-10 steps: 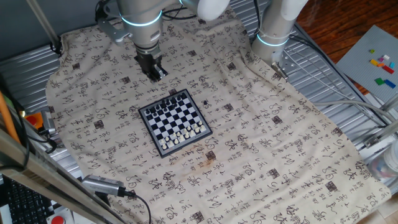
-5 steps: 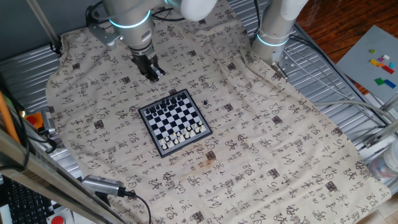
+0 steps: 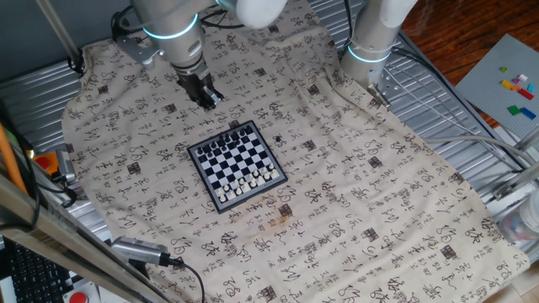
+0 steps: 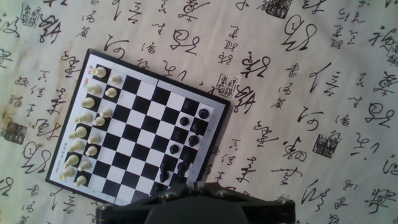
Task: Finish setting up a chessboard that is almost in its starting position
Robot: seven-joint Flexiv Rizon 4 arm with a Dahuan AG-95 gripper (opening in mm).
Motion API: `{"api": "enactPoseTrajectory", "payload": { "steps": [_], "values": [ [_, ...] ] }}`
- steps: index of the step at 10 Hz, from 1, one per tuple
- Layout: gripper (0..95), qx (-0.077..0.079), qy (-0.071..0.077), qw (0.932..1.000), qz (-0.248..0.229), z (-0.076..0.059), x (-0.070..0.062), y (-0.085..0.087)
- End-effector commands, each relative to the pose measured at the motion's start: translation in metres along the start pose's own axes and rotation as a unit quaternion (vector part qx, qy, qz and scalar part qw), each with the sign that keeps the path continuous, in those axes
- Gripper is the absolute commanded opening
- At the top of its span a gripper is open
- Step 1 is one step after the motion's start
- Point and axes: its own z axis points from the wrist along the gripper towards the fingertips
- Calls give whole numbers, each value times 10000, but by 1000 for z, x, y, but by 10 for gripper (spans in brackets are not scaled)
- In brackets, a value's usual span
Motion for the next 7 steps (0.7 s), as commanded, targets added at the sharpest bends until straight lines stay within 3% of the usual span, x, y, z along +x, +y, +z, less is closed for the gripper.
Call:
{"api": "enactPoseTrajectory", "payload": {
  "steps": [1, 3, 7],
  "values": [
    [0, 0, 37, 10000, -55, -1, 1, 0],
    [0, 14, 112, 9999, -55, -1, 1, 0],
    [0, 20, 122, 9999, -80, -1, 1, 0]
  ]
}}
